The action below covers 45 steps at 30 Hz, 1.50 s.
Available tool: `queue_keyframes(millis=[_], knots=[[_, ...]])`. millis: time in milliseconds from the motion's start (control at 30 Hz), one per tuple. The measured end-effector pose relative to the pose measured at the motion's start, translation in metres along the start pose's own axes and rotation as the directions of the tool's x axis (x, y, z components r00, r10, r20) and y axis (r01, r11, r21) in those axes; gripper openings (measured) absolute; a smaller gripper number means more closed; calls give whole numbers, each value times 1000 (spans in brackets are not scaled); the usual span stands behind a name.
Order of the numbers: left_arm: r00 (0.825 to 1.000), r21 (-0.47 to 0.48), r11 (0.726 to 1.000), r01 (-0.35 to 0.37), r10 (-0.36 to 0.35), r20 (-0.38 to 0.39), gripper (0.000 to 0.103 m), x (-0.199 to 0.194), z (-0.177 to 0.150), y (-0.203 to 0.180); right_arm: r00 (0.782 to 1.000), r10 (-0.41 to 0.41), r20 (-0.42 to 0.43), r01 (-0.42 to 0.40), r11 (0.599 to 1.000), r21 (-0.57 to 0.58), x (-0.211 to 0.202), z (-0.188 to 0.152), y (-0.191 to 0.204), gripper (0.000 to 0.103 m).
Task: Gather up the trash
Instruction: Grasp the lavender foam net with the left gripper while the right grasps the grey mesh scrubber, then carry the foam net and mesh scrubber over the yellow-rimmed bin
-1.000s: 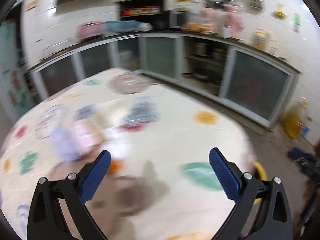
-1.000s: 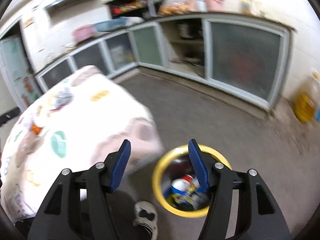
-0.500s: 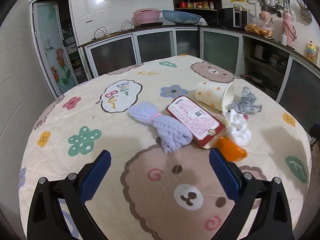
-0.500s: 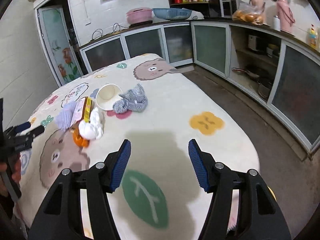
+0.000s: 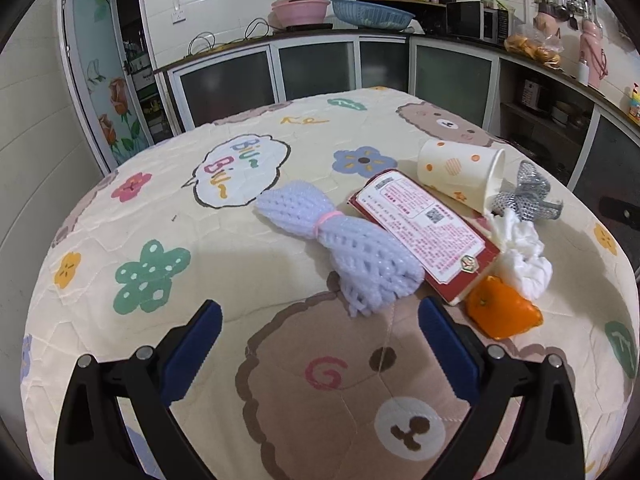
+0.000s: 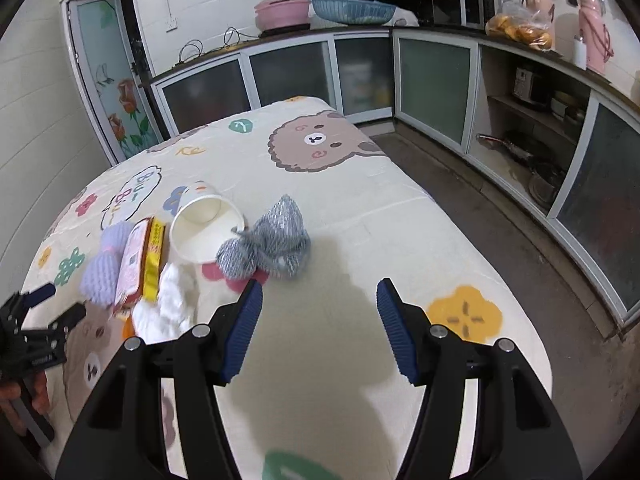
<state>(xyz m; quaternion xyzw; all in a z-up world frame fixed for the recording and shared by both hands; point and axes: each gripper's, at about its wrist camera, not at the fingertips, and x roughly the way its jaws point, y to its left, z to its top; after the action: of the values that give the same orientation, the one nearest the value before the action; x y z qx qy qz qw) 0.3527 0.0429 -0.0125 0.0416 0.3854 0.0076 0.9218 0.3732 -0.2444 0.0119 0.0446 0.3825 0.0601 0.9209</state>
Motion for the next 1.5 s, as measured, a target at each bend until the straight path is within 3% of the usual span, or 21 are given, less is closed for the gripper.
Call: queue_keyframes(millis=[167, 333, 667, 833, 967, 1033, 1167, 1233, 1500], knots=[[1000, 8, 1000, -12, 12, -16, 95, 12, 4, 0, 999, -11, -36, 11, 1000, 0, 34, 21, 5, 57], [998, -12, 1000, 17, -18, -63, 95, 26, 7, 2, 995, 51, -87, -47, 998, 47, 65, 36, 8, 57], [992, -30, 999, 40, -44, -116, 95, 52, 13, 1, 983, 98, -155, -83, 992, 100, 101, 41, 12, 57], [992, -45, 998, 52, -57, -111, 94, 57, 15, 2, 978, 108, -177, -92, 991, 94, 106, 40, 14, 35], [990, -58, 996, 65, -71, -125, 68, 61, 17, 3, 979, 110, -171, -98, 992, 78, 103, 39, 18, 23], [990, -47, 998, 44, -50, -129, 45, 62, 16, 1, 979, 112, -168, -102, 992, 68, 101, 38, 20, 17], [991, -18, 998, 52, -54, -121, 20, 59, 16, -3, 979, 128, -158, -119, 991, 64, 96, 37, 23, 14], [991, -13, 998, 58, -59, -120, 16, 57, 17, -3, 980, 127, -151, -119, 991, 64, 93, 37, 23, 13], [990, -40, 995, 94, -98, -99, 15, 33, 13, 10, 982, 142, -126, -133, 988, 78, 80, 37, 17, 12]])
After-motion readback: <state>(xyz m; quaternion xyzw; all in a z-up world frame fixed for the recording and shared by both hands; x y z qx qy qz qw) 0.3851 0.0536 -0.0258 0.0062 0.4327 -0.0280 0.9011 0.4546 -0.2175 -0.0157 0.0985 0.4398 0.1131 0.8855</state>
